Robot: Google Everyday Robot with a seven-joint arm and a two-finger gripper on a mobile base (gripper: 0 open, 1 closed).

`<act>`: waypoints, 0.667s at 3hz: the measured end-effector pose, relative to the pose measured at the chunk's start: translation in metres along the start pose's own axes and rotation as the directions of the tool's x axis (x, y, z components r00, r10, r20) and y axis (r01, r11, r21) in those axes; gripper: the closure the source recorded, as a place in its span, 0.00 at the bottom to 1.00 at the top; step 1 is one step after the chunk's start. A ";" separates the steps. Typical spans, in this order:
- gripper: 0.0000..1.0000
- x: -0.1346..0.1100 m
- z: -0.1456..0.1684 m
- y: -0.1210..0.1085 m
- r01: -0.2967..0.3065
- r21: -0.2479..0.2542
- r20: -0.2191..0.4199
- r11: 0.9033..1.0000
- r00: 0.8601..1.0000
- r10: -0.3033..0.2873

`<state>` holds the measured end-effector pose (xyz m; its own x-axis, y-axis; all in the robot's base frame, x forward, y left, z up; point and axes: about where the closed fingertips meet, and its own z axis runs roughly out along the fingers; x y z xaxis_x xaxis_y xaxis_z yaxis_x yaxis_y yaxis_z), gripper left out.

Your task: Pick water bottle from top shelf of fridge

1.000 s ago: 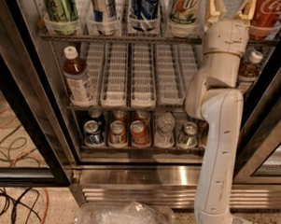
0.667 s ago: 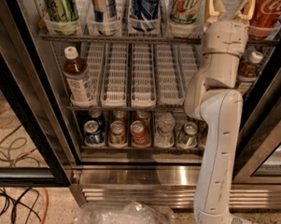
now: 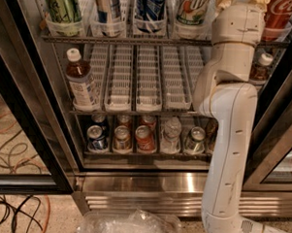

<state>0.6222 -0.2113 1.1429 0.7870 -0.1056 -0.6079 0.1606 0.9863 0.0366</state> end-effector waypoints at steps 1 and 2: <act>1.00 -0.011 0.001 0.000 0.015 -0.013 0.021 1.000 1.000 -0.014; 1.00 -0.016 -0.008 -0.001 0.016 -0.009 0.018 1.000 1.000 -0.015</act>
Offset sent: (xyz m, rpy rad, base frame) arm -0.0142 0.0018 0.0057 -0.0471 -0.0210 -0.0121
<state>0.6047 -0.2094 1.1465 0.7953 -0.1231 -0.5936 0.1674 0.9857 0.0199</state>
